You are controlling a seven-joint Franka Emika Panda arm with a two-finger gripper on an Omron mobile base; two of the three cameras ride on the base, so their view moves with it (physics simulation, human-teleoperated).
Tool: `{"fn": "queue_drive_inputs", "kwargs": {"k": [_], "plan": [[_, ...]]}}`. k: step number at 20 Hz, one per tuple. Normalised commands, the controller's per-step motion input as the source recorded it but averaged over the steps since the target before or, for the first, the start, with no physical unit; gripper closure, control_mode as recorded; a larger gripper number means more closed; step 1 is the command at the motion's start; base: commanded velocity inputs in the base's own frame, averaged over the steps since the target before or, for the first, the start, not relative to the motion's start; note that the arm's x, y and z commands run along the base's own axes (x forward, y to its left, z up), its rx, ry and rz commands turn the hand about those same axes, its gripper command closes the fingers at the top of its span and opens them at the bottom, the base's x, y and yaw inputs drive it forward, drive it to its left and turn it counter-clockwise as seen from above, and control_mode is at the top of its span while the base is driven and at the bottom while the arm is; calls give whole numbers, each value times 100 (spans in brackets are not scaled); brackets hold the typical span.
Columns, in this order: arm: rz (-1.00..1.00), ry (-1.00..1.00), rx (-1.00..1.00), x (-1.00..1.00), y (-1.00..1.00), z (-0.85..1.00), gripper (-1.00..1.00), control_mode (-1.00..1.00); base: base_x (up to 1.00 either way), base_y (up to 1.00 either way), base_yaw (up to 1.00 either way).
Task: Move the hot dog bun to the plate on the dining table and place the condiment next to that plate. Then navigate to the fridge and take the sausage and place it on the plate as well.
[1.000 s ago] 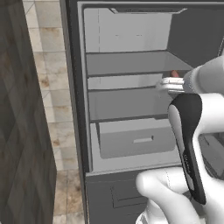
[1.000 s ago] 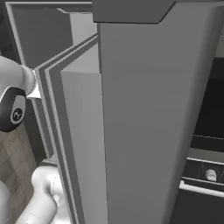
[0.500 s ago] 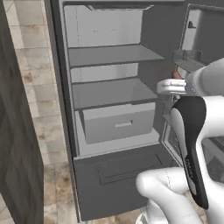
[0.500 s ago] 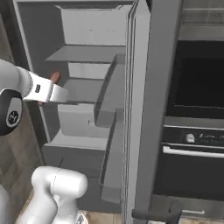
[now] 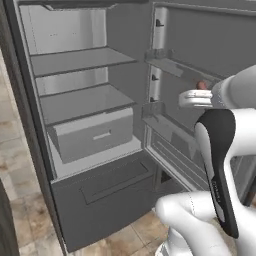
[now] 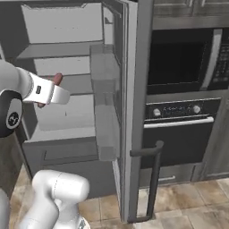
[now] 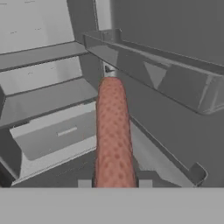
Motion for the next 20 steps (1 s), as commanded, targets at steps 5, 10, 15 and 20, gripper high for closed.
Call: {"fn": "queue_drive_inputs", "kwargs": {"k": [5,10,15,20], "plan": [[0,0,0,0,0,0,100,100,-63,17,-46],[0,0,0,0,0,0,100,100,-52,49,-33],[0,0,0,0,0,0,100,100,-30,42,-6],[0,0,0,0,0,0,100,100,-88,7,-40]]}}
